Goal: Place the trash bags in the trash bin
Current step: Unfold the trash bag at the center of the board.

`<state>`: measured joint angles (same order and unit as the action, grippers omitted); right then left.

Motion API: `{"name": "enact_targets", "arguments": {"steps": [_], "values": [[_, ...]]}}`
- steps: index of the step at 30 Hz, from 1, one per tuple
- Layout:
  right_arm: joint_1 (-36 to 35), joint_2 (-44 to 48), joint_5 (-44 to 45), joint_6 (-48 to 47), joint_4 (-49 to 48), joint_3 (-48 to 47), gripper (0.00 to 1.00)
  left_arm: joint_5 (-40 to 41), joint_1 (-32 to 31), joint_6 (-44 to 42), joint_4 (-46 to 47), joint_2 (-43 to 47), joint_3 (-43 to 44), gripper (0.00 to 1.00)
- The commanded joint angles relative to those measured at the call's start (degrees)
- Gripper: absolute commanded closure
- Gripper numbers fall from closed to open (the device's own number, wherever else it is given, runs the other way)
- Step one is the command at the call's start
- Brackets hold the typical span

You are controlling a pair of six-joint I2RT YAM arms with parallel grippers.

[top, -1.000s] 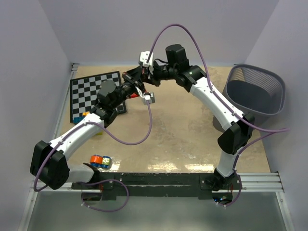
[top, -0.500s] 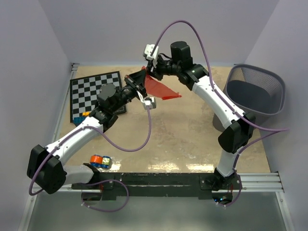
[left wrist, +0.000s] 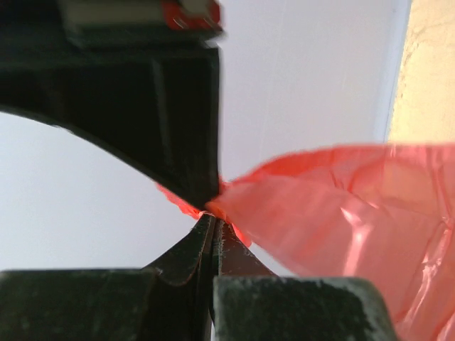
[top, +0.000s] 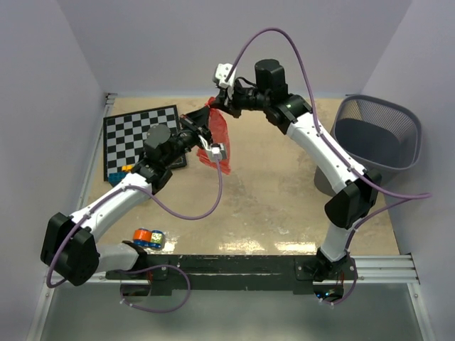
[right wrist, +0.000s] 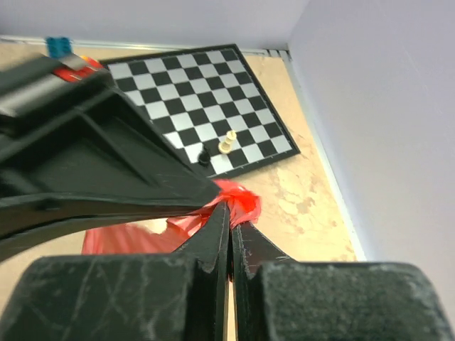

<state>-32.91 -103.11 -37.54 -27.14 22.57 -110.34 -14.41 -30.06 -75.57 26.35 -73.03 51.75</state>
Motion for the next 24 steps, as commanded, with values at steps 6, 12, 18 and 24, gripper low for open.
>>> {"name": "enact_targets", "arguments": {"steps": [6,12,18,24], "values": [[-1.63,0.36,0.91,-4.33,0.28,3.82,1.0,-1.41,-0.44,0.16,7.57,-1.58,6.26,1.0],[-1.37,4.58,-2.9,0.49,-2.78,0.57,1.0,-0.79,2.29,1.04,5.74,-1.94,1.44,1.0],[-0.93,2.48,4.57,0.15,-5.6,1.88,1.0,-2.72,0.45,1.04,1.08,2.81,-0.33,1.0],[-1.37,-0.86,5.11,-2.48,-3.06,4.78,1.0,-4.04,-0.26,1.74,2.82,3.34,3.62,1.0]]}}
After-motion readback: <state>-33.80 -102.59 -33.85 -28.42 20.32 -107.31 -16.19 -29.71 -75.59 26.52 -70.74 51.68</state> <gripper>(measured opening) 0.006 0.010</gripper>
